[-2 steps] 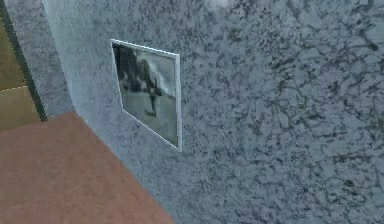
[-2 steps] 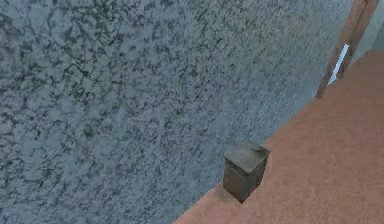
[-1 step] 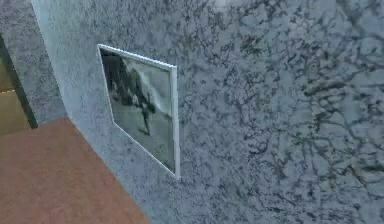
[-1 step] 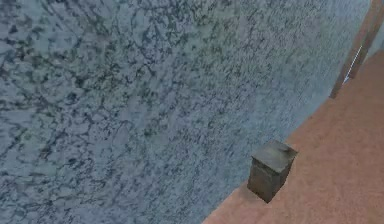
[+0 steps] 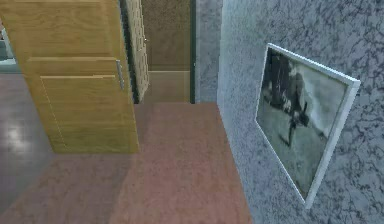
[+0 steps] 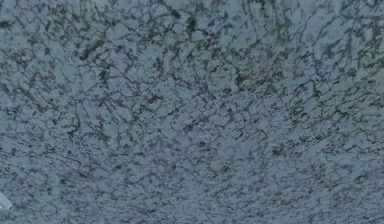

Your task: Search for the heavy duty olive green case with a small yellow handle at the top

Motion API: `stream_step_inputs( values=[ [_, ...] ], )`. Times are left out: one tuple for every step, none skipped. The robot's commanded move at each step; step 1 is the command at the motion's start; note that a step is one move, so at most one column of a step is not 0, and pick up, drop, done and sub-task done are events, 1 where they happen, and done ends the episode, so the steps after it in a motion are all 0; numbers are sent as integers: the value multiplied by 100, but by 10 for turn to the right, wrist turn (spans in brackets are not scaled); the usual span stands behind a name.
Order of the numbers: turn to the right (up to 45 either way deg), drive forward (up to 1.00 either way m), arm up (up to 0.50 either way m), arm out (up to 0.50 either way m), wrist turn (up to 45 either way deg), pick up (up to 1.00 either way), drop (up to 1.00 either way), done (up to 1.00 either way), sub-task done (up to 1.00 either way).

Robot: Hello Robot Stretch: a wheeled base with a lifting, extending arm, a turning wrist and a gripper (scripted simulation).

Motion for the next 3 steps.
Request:
stream_step_inputs(
  values=[
    [0, 100, 0, 0, 0, 0, 0, 0, 0],
    [0, 100, 0, 0, 0, 0, 0, 0, 0],
    [-90, 0, 0, 0, 0, 0, 0, 0, 0]
  ],
)
